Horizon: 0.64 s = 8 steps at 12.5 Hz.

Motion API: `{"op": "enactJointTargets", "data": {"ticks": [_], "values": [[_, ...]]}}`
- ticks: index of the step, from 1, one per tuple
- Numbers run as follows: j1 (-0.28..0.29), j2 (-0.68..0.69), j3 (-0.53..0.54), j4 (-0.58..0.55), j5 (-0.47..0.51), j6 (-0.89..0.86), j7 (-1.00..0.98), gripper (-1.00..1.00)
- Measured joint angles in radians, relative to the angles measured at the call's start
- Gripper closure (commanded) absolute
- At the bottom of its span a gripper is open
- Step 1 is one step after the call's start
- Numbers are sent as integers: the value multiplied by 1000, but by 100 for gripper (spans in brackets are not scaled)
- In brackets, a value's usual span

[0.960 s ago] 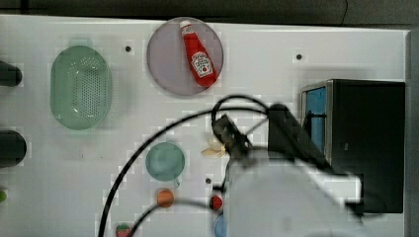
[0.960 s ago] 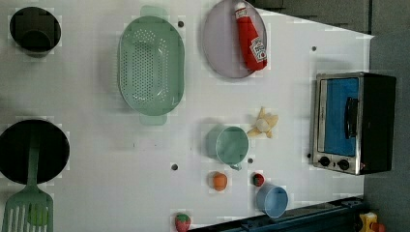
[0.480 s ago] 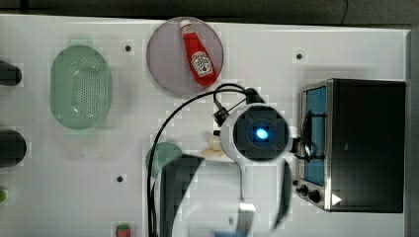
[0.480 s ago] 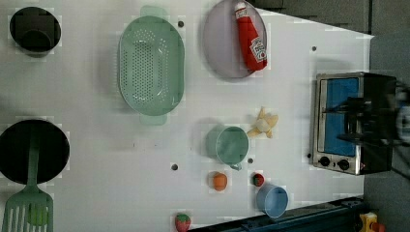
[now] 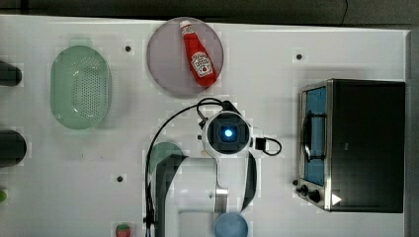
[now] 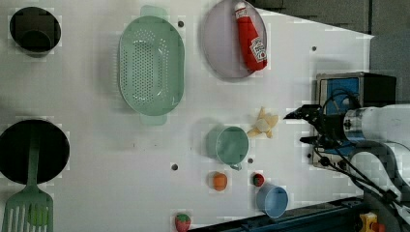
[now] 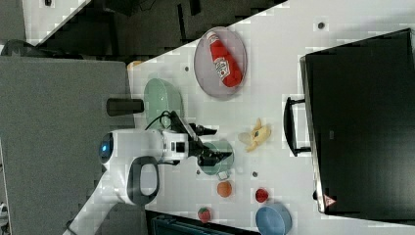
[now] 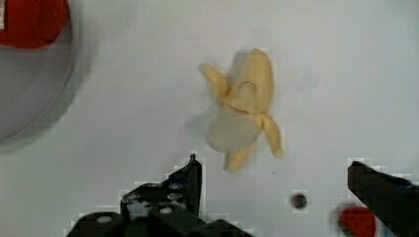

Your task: Pick banana from table and place on oven.

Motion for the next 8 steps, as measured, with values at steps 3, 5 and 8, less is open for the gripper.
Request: {"op": "enactJointTargets", "data": {"ticks": [3, 5, 8], "values": [[2, 138, 16, 31, 0, 58, 7, -100], [-15, 237, 34, 43, 6, 126, 10, -100], [-4, 286, 15, -12, -17, 205, 11, -100]]}}
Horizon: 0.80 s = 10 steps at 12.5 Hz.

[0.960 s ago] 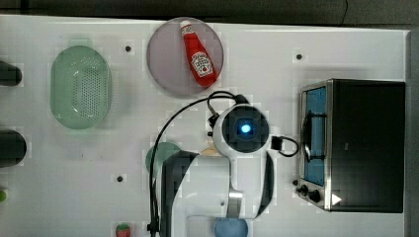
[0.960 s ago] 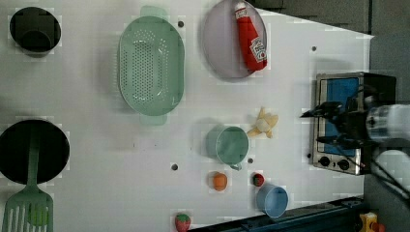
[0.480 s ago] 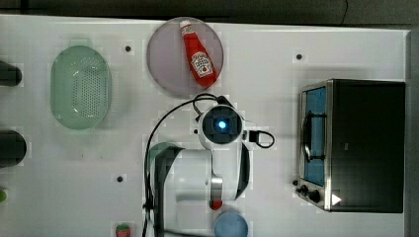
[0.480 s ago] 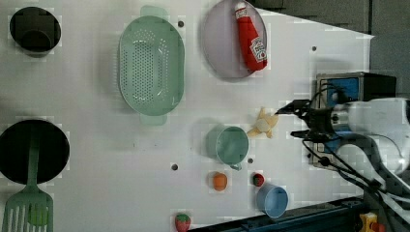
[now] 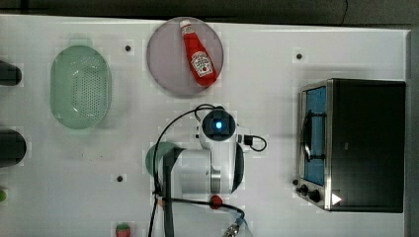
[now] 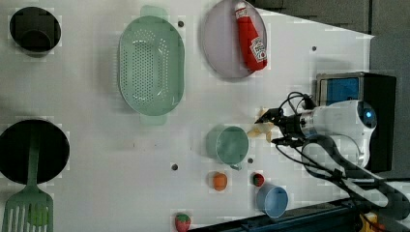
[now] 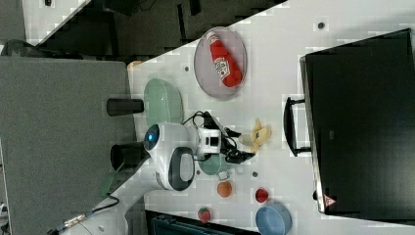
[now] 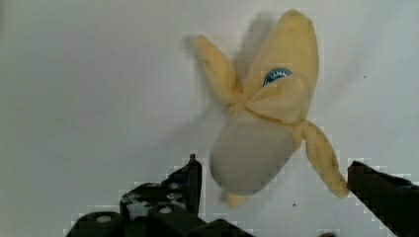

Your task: Pick banana from table and place on oven.

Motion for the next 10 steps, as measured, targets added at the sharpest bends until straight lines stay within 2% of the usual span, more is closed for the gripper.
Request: {"op": "enactJointTargets", "data": {"ticks": [1, 4, 7, 8, 10], "values": [[1, 0, 1, -21, -1, 25, 1, -92], [-22, 14, 39, -31, -6, 98, 1, -18], [-13, 36, 35, -29, -5, 123, 1, 50], [-9, 36, 29, -25, -4, 127, 1, 58], [-4, 43, 33, -18, 15, 138, 1, 58]]}}
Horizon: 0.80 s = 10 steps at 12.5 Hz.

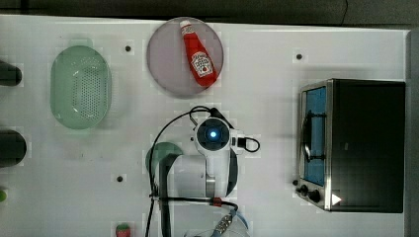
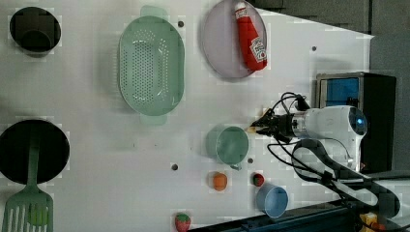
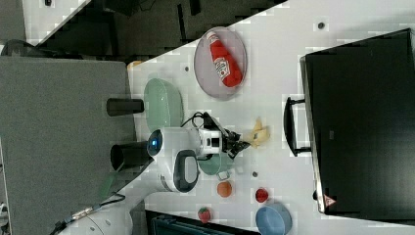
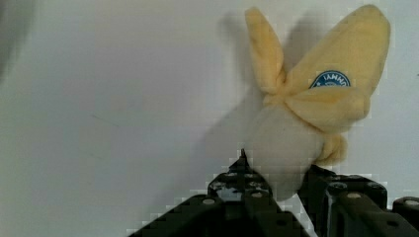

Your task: Pick banana from table and place on oven.

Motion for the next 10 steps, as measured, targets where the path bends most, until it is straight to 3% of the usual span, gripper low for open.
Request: {"op": "enactJointTargets", "data": {"ticks": [4, 6, 8, 10], "values": [[-7, -38, 11, -10, -22, -42, 0, 58], [-9, -171, 8, -12, -31, -230, 0, 58], [-8, -353, 10, 51, 1, -422, 0, 58], [-6, -489, 6, 205, 7, -621, -1, 58]]}}
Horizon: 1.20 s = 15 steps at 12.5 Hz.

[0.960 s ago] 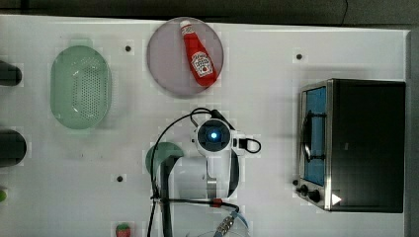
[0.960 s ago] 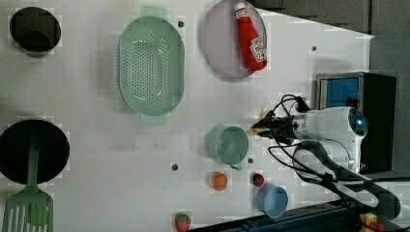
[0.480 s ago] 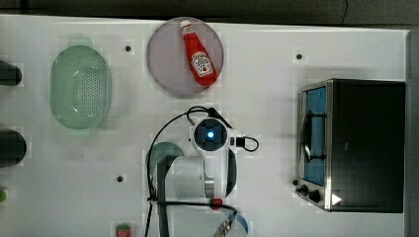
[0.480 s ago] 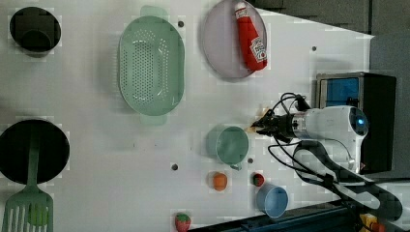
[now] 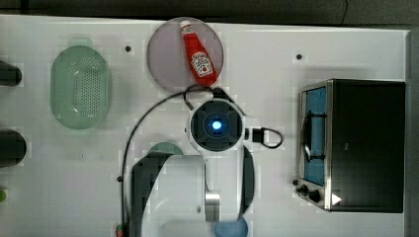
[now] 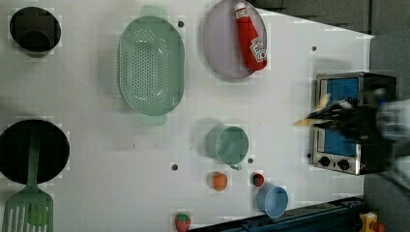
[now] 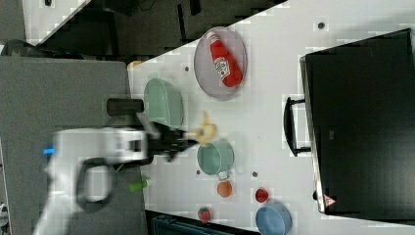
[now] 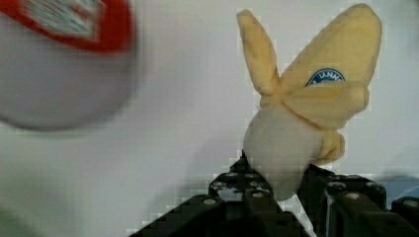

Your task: Pick banana from table and place on oven.

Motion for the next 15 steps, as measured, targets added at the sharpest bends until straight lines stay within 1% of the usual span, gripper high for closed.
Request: {"op": "enactJointTargets", "data": {"ticks": [2, 3, 4, 6, 8, 10, 12, 14, 15], "values": [[8, -91, -25, 162, -1, -164, 0, 58], [18, -125, -49, 225, 3, -226, -1, 58], [26, -142, -81, 286, 5, -257, -2, 58], [16, -118, -134, 381, -38, -273, -46, 58], [20, -42, -226, 433, -41, -281, -159, 58], [20, 78, -352, 472, -19, -280, -283, 58], [8, 204, -470, 470, -15, -260, -438, 58], [-3, 336, -573, 468, -7, -168, -582, 58], [-16, 380, -603, 464, -10, -124, -650, 58]]}}
